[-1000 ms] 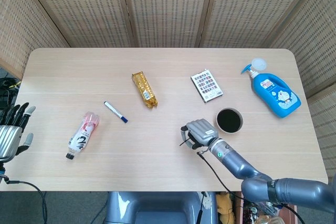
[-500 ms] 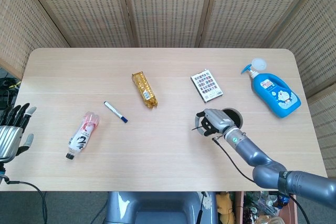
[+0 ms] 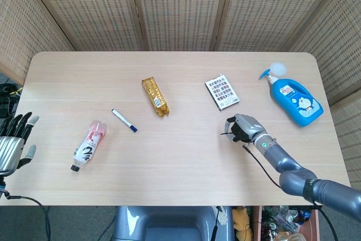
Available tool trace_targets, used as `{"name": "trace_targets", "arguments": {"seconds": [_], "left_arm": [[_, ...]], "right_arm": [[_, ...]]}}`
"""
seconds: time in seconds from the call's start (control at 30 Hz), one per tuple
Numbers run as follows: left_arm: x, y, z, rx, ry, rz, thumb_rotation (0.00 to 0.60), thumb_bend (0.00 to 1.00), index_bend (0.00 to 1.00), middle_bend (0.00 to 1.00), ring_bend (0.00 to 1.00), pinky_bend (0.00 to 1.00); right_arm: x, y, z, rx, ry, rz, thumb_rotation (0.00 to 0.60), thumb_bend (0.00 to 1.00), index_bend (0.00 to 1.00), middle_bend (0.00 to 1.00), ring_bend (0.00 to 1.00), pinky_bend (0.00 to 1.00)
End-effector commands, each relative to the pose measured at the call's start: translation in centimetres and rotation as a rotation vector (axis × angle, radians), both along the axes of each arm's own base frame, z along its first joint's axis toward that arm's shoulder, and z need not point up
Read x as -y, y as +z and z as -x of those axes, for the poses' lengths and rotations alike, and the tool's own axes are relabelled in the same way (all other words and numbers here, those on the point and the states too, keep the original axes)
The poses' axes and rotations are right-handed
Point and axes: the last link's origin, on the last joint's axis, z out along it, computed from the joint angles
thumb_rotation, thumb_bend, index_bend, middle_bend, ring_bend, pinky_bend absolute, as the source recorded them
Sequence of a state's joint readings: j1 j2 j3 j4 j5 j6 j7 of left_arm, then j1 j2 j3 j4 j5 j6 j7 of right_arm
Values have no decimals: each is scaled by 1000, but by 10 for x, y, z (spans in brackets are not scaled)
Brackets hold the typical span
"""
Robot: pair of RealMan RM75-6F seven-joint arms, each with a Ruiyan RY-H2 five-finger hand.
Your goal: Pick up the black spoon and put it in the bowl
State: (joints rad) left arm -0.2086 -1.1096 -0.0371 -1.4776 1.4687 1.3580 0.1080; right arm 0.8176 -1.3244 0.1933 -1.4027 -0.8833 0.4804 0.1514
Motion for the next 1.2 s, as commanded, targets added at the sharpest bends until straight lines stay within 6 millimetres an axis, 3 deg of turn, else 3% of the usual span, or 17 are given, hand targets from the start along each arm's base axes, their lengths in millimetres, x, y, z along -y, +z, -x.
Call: {"name": "trace_targets", "arguments": {"seconds": [0.03,0.57,1.2], "left_arm": [[1,0,0,2,2,1,600,475,20,36,0,0],[5,0,3,7,15,0,600,476,21,36,0,0],[6,-2,5,9,23,4,600,475,20,35,0,0]], "right_arm": [[1,-1,8,-8,-23,0,600,645,678,932,972,962],[8,-3,32,-66,-70,7,600,646,686,932,972,962],[21,3,41,-149,-81,23,600,646,690,932,972,962]]}}
